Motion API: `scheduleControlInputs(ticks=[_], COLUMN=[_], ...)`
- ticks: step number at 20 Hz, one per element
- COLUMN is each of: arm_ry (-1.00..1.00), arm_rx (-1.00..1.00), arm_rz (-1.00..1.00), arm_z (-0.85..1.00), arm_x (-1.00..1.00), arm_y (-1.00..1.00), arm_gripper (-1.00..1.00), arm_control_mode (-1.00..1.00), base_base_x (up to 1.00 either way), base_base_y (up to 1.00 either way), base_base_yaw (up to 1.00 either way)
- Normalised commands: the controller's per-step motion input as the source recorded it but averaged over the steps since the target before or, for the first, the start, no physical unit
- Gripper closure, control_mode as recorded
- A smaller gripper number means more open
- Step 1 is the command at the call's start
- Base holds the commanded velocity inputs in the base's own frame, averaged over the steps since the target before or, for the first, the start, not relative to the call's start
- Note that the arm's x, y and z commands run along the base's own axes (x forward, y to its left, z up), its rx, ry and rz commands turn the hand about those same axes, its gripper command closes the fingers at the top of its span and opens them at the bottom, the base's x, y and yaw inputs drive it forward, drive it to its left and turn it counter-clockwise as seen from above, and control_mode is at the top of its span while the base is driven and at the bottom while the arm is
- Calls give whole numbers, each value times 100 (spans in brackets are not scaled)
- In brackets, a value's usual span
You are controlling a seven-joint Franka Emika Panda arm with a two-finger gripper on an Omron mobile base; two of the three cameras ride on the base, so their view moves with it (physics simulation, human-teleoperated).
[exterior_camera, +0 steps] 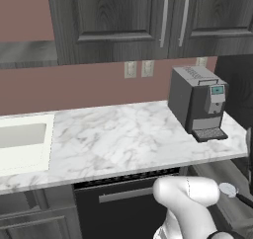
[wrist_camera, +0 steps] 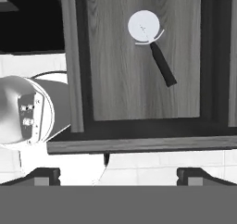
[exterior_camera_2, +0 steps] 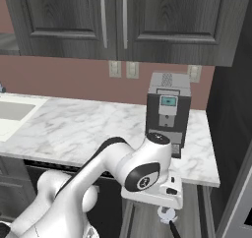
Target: Take the pizza cutter from the drawer on the right and place it on the dining counter for cutting.
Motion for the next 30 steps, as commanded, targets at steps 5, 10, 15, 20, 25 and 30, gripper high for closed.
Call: scheduleControlInputs(ticks=[5,10,15,20,25,30], arm_ry=[9,5,3,0,-2,-4], arm_rx=[-1,0,0,0,1,0], arm_rz=[10,11,8,3,0,0], arm_z=[-30,-20,-11,-15,-22,-19], arm_x=[7,0,7,3,25,17], arm_y=[0,0,0,-2,-9,-19], arm_gripper=[-100,-100,-100,-100,-100,-100], arm_control_mode=[-100,-100,-100,-100,-100,-100], base_base_x=[0,0,0,0,0,0], base_base_y=[0,0,0,0,0,0], base_base_yaw=[0,0,0,0,0,0])
